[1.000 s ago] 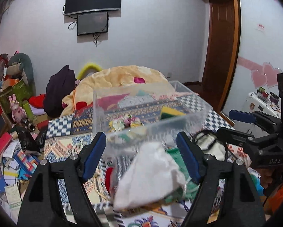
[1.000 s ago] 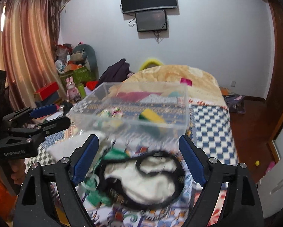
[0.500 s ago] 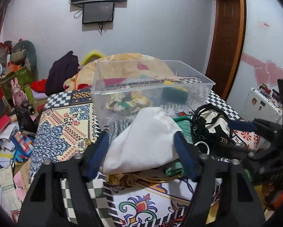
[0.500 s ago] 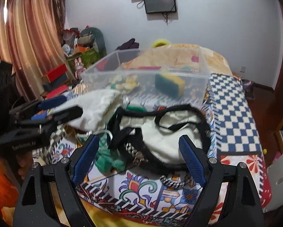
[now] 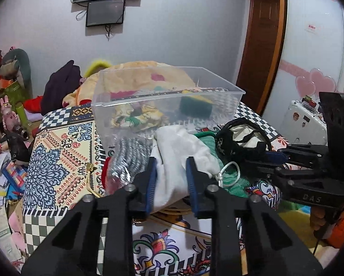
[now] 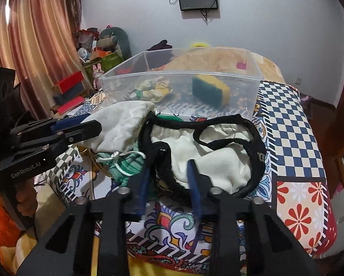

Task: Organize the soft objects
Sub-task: 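Grasp the black-strapped white bag with the right tool while the left tool grasps the white cloth bag, then carry both bags over the clear box while both tools open to release them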

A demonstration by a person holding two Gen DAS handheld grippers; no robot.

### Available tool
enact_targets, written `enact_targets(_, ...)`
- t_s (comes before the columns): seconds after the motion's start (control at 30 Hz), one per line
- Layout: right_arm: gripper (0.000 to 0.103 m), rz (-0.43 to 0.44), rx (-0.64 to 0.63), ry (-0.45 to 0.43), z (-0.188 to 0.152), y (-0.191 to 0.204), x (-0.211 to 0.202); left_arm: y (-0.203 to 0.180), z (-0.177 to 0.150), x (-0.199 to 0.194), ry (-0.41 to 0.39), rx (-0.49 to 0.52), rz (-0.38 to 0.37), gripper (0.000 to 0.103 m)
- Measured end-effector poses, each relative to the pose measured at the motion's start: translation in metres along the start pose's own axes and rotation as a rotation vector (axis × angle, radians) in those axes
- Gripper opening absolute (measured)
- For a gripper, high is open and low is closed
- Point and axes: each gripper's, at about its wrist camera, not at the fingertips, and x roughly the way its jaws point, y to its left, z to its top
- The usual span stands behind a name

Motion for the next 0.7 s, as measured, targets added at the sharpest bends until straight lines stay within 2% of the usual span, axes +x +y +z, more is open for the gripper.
enact_targets(0.03, 0.013, 0.004, 0.003, -0.003, 0.001, 0.000, 0.000, 0.000, 0.000, 0.001, 0.004, -0.005, 0.001, 0.019)
enact_targets(0.1, 0.013, 0.003, 0.025, -0.031, 0.001, -0.001, -0.005, 0.001, 0.001, 0.001, 0.004, -0.017, -0.002, 0.014)
enact_targets(0.23, 0.011, 0.001, 0.059, -0.093, 0.005, -0.008, -0.020, 0.003, 0.004, -0.007, -0.024, -0.035, -0.002, 0.011)
enact_targets(0.43, 0.011, -0.011, 0.071, -0.137, 0.013, -0.012, -0.034, 0.004, 0.012, -0.022, -0.070, -0.045, 0.006, 0.009)
enact_targets(0.7, 0.011, -0.033, 0.060, -0.223, 0.038, -0.016, -0.058, 0.002, 0.032, -0.048, -0.167, -0.026, 0.024, 0.009)
